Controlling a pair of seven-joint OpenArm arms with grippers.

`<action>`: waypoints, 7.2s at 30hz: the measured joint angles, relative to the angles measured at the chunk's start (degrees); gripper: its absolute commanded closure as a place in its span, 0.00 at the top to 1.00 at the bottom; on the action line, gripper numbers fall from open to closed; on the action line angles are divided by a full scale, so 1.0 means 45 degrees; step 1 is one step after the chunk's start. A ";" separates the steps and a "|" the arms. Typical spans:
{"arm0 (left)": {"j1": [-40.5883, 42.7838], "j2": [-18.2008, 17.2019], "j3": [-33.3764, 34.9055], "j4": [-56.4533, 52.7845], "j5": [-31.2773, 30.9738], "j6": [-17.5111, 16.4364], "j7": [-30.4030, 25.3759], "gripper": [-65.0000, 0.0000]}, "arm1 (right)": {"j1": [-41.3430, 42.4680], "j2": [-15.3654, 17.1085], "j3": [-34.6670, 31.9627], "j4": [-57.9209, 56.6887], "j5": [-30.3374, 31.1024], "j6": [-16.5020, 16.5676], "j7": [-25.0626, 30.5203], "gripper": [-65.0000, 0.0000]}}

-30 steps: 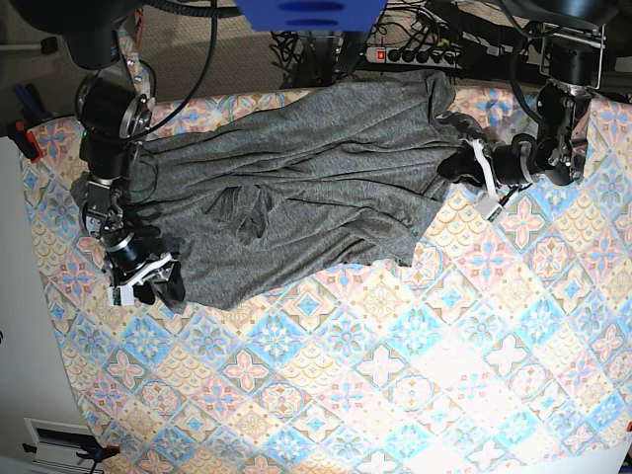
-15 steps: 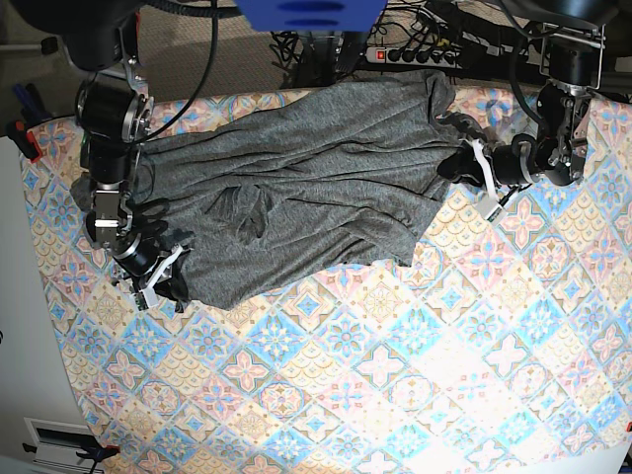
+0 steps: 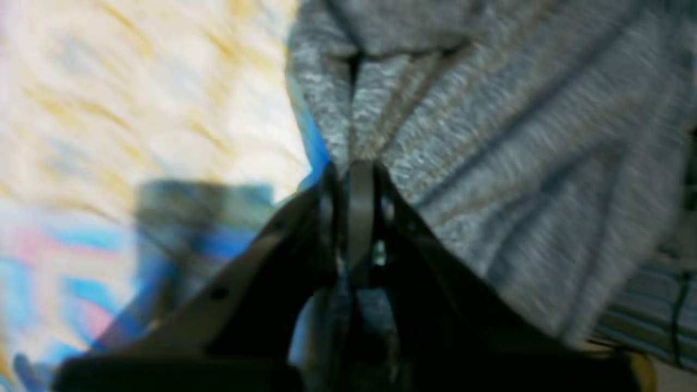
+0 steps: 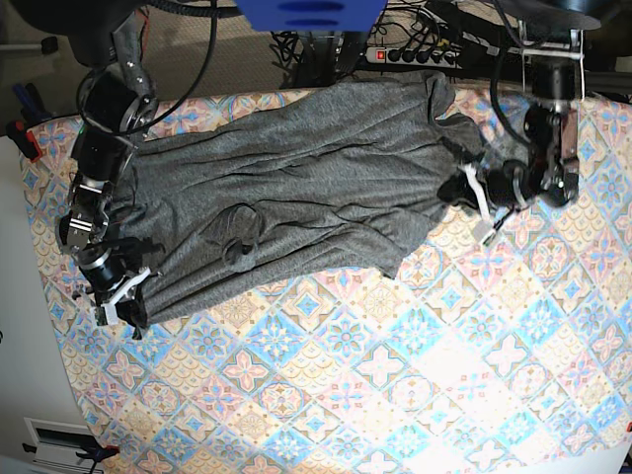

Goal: Layout the t-shirt on the table in an organized manner, then fold the t-shirt properly
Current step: 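Lift and pull the shirt ends apart with both grippers to stretch it, then move the right gripper to the shirt middle and grasp the fabric, then fold the grasped fabric with the right gripper toward the left gripper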

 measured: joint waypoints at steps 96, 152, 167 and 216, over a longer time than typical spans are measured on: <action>0.5051 0.1865 0.1088 0.7864 0.5056 0.0243 0.1763 0.42 | -0.5605 -0.3031 0.7713 0.6460 0.2968 -0.0185 0.0000 0.47; 0.6018 0.3434 0.2312 0.8170 0.5843 0.0325 -0.0860 0.43 | -0.5979 -0.3706 -0.7766 0.9933 0.1141 -0.0087 -0.4585 0.47; 0.6018 0.3434 0.2273 0.8170 0.5809 0.0330 -0.0860 0.43 | -0.4493 -0.3730 -0.7762 0.8218 0.1258 0.0053 -0.5445 0.47; 0.5848 0.3439 0.2239 0.8063 0.5911 0.0379 -0.0860 0.43 | -0.4498 -0.3759 -0.7291 0.6829 0.0029 0.0209 -0.5192 0.00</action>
